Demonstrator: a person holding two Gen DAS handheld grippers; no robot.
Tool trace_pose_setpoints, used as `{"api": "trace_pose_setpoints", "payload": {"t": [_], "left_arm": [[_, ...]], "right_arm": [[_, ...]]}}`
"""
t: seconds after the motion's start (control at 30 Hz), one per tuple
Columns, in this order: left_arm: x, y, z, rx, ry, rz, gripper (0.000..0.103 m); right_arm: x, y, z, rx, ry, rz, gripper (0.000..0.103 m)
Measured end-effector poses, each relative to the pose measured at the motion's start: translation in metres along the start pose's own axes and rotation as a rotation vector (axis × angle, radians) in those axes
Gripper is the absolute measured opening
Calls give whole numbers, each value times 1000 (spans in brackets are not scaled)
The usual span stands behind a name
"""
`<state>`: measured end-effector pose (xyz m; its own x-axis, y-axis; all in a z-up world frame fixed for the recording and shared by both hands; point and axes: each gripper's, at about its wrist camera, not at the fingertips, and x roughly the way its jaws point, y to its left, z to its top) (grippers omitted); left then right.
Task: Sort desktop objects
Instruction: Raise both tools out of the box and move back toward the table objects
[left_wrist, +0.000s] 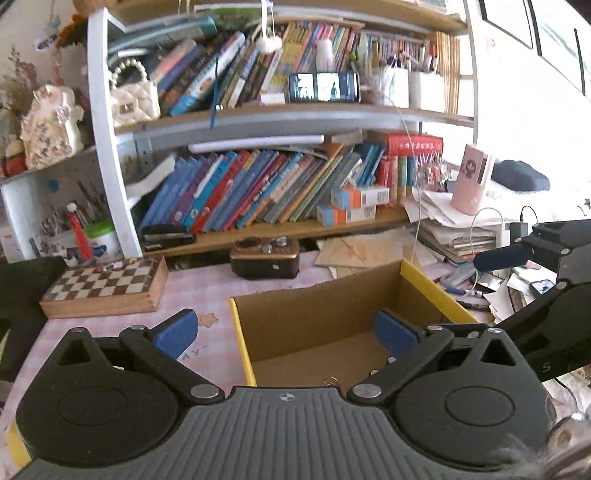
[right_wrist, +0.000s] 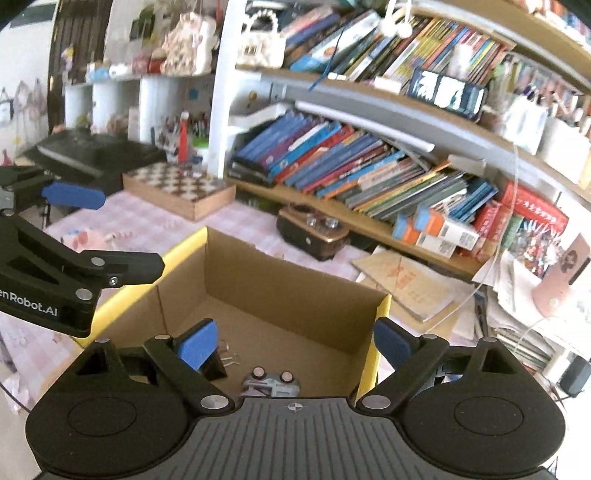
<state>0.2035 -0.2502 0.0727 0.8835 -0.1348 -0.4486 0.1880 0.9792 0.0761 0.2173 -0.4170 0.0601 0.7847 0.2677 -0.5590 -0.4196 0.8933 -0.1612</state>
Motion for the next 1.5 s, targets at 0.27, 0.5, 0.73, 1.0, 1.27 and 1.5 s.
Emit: {"api": "trace_pose_setpoints", "payload": {"t": [0.27,0.5,0.73,1.0,1.27,1.5], "left_arm": [[-33,3,-16,-23,-41,58,103],[-62,11,-32,-61,-61,102,103],[-90,29,-46,-66,-71,94,103],[-113,58,-79,-104,-40,77,103],[-128,89,-108,-74,12,38,103],[-139,111,-129,-57,56,4,103]], "right_arm": [[-32,3,-16,103,-74,-70,94],[-55,11,-31,216,-107,-121,95],[-72,41,-43,268,-99,-151,98],[-84,79,-57,317,-51,-210,99],[-93,127,-71,424,-21,-252,99],[-95,172,-81,439,38,-247,99]]}}
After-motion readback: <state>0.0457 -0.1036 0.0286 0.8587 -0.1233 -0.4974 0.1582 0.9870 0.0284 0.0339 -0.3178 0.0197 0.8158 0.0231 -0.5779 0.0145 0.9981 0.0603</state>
